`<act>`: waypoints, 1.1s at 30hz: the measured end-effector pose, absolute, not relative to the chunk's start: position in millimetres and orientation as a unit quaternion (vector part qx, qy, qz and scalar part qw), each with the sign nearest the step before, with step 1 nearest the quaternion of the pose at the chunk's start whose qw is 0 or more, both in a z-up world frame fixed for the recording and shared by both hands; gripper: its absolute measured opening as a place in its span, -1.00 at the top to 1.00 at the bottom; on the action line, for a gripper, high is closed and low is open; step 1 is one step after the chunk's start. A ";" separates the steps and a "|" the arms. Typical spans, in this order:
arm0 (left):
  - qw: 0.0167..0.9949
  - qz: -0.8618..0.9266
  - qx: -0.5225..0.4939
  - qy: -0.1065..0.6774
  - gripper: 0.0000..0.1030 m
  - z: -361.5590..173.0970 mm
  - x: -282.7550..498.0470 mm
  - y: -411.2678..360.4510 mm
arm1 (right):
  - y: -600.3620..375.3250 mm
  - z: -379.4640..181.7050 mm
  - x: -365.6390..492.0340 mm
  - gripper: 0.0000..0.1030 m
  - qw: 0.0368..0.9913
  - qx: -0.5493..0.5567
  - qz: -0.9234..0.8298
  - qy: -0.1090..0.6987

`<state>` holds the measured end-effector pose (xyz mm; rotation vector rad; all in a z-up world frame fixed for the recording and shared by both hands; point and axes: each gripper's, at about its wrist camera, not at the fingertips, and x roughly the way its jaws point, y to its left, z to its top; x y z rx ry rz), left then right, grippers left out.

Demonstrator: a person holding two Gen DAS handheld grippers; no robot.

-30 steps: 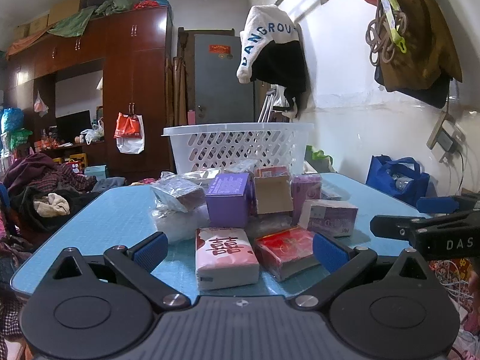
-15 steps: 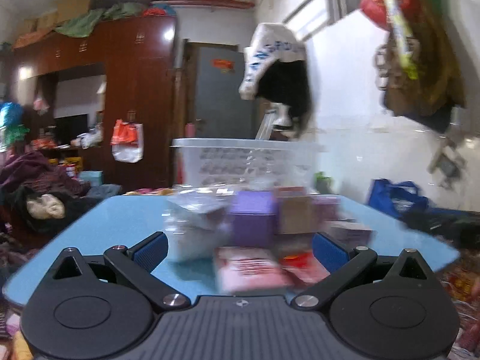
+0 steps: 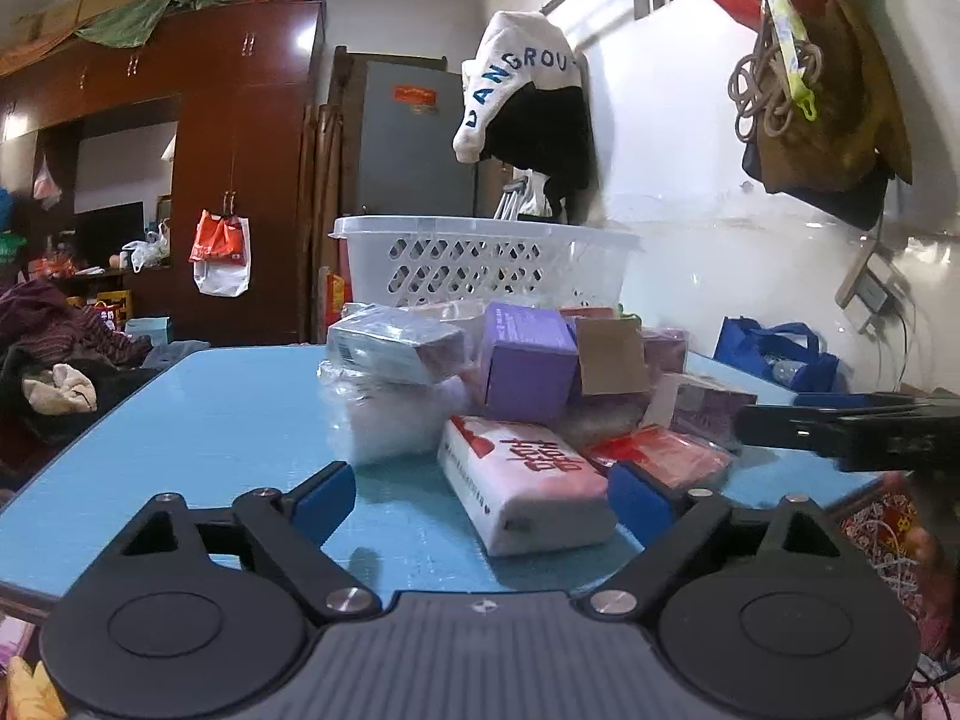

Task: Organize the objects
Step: 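Grasp the white tissue pack with the left tool while the right tool grasps the purple-wrapped tissue box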

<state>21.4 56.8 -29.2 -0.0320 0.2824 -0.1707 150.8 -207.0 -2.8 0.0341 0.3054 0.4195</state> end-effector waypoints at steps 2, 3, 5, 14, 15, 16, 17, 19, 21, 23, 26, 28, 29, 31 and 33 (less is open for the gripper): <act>0.986 -0.087 -0.022 0.142 -0.67 -28.6 22.8 57.5 | -202.9 -4.4 154.6 -0.80 0.967 0.020 0.202 0.154; 0.986 -0.088 -0.020 0.142 -0.66 -28.8 21.4 57.0 | -201.6 -4.9 157.8 -0.80 0.967 0.024 0.202 0.156; 0.988 -0.079 -0.006 0.136 -0.66 -28.8 19.3 52.6 | -199.2 -6.7 162.3 -0.78 0.965 0.029 0.204 0.163; 0.986 -0.078 0.001 0.146 -0.66 -33.8 22.4 40.9 | -191.9 -12.0 169.7 -0.74 0.967 0.028 0.187 0.170; 0.986 -0.075 0.001 0.148 -0.66 -35.0 24.7 39.5 | -190.5 -12.5 169.6 -0.71 0.968 0.025 0.185 0.168; 0.986 -0.071 0.001 0.150 -0.66 -36.7 27.0 38.5 | -189.1 -12.4 171.2 -0.67 0.968 0.022 0.183 0.167; 0.986 -0.065 0.003 0.152 -0.66 -38.6 29.6 37.8 | -188.3 -12.6 171.0 -0.64 0.968 0.020 0.185 0.165; 0.987 -0.060 0.002 0.152 -0.68 -42.5 32.8 38.1 | -188.5 -12.4 169.4 -0.50 0.967 0.018 0.194 0.161; 0.988 -0.057 0.005 0.143 -0.57 -44.8 33.0 37.9 | -188.8 -11.8 167.9 -0.43 0.968 0.013 0.196 0.157; 0.989 -0.064 0.003 0.134 -0.32 -46.0 31.2 39.6 | -190.4 -11.4 164.9 -0.37 0.969 0.010 0.196 0.150; 0.990 -0.073 0.002 0.123 -0.31 -48.5 27.4 45.5 | -193.8 -11.0 157.3 -0.36 0.971 0.002 0.193 0.138; 0.990 -0.079 -0.005 0.117 -0.31 -49.6 22.7 53.3 | -200.0 -9.1 154.6 -0.36 0.972 0.006 0.195 0.135; 0.990 -0.082 -0.009 0.114 -0.31 -48.8 20.5 57.4 | -203.3 -7.1 154.5 -0.36 0.972 0.008 0.193 0.133; 0.991 -0.087 -0.012 0.104 -0.31 -46.5 15.3 63.3 | -211.2 -3.1 152.1 -0.36 0.974 0.013 0.186 0.129; 0.991 -0.093 -0.013 0.091 -0.31 -43.3 9.4 67.0 | -218.1 1.1 151.0 -0.36 0.975 0.018 0.180 0.125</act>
